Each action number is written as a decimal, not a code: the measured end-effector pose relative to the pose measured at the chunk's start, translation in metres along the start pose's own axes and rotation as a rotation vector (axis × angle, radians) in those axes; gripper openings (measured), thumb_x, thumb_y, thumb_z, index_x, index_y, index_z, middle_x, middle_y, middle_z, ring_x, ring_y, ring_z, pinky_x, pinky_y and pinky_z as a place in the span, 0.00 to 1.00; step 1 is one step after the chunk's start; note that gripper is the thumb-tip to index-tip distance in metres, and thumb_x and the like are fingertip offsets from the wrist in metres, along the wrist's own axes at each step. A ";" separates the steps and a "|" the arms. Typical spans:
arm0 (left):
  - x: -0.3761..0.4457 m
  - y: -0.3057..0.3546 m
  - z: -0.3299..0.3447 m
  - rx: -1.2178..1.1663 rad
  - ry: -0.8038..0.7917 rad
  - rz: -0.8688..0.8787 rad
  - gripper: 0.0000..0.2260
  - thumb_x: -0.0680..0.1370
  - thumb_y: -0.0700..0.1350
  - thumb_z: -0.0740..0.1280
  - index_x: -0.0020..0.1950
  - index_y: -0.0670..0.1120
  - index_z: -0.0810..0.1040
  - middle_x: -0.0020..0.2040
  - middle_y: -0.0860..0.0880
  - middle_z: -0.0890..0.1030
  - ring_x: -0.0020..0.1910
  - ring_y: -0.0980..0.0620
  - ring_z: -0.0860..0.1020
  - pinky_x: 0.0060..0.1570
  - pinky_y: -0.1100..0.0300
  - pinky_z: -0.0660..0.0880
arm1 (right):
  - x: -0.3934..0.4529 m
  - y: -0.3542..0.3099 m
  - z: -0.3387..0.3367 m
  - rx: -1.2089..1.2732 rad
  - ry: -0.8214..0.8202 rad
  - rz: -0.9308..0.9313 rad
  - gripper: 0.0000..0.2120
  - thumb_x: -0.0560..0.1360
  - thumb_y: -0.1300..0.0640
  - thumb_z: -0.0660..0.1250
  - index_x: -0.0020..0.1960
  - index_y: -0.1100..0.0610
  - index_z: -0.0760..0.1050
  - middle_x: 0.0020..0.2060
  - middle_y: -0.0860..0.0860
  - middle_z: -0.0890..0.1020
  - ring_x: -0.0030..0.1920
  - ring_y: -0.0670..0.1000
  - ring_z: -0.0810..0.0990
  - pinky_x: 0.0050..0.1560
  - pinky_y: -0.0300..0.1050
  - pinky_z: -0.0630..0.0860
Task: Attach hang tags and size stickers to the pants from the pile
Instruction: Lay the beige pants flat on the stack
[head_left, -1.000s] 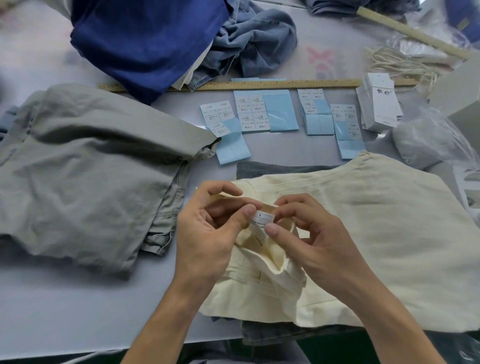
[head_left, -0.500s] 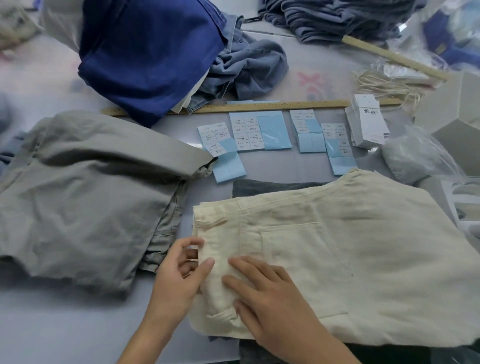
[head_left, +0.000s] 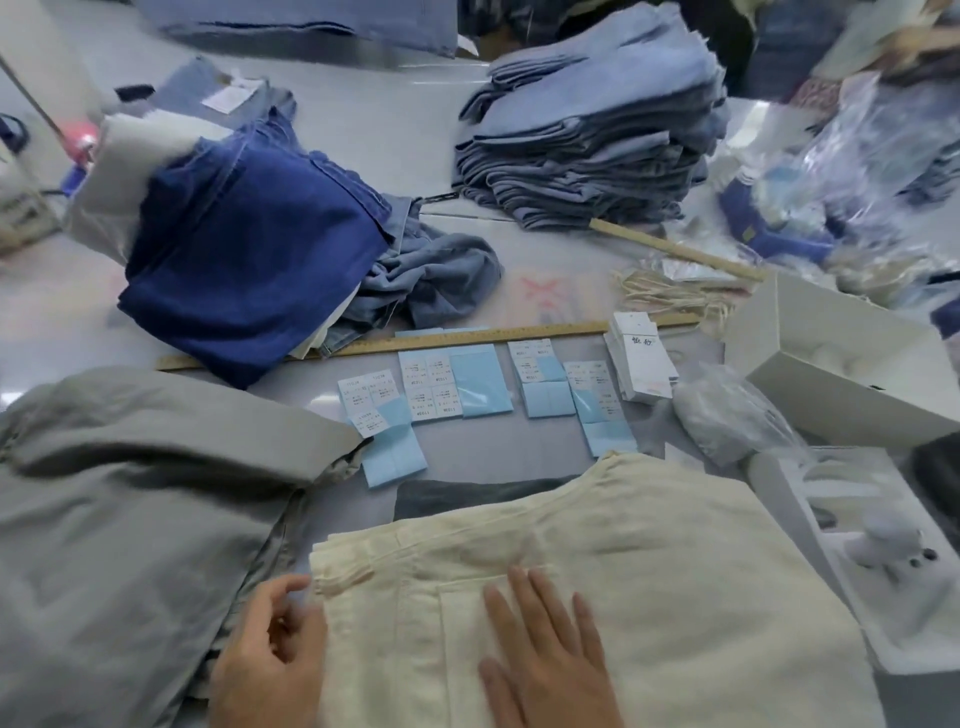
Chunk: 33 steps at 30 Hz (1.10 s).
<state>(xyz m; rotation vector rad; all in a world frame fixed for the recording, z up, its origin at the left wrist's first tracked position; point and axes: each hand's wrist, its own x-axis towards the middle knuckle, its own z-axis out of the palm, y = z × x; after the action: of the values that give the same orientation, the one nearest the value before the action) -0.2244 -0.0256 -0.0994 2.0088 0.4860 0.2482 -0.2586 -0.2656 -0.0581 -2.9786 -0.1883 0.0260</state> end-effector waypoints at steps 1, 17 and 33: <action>0.004 0.012 0.008 0.026 0.008 0.062 0.09 0.70 0.57 0.63 0.49 0.64 0.77 0.37 0.52 0.79 0.33 0.56 0.74 0.35 0.68 0.70 | 0.004 0.005 -0.002 0.028 -0.006 -0.016 0.24 0.67 0.38 0.60 0.53 0.45 0.87 0.58 0.48 0.85 0.62 0.46 0.77 0.65 0.47 0.63; 0.051 0.112 0.185 0.786 -0.620 0.256 0.19 0.82 0.63 0.49 0.64 0.60 0.73 0.59 0.58 0.82 0.56 0.55 0.77 0.58 0.54 0.70 | 0.124 0.140 -0.037 -0.106 -0.018 -0.050 0.21 0.73 0.43 0.56 0.48 0.47 0.87 0.49 0.46 0.87 0.52 0.51 0.86 0.63 0.60 0.67; 0.067 0.106 0.191 0.756 -0.774 0.195 0.18 0.84 0.62 0.49 0.70 0.59 0.66 0.64 0.56 0.77 0.61 0.53 0.72 0.68 0.50 0.64 | 0.167 0.137 -0.032 -0.159 -0.221 -0.074 0.26 0.82 0.37 0.43 0.51 0.35 0.81 0.47 0.33 0.82 0.51 0.43 0.83 0.64 0.49 0.68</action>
<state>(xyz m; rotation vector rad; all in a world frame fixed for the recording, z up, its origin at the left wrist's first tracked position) -0.0678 -0.1924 -0.0972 2.6549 -0.1526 -0.6838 -0.0751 -0.3840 -0.0491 -3.1193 -0.3420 0.3489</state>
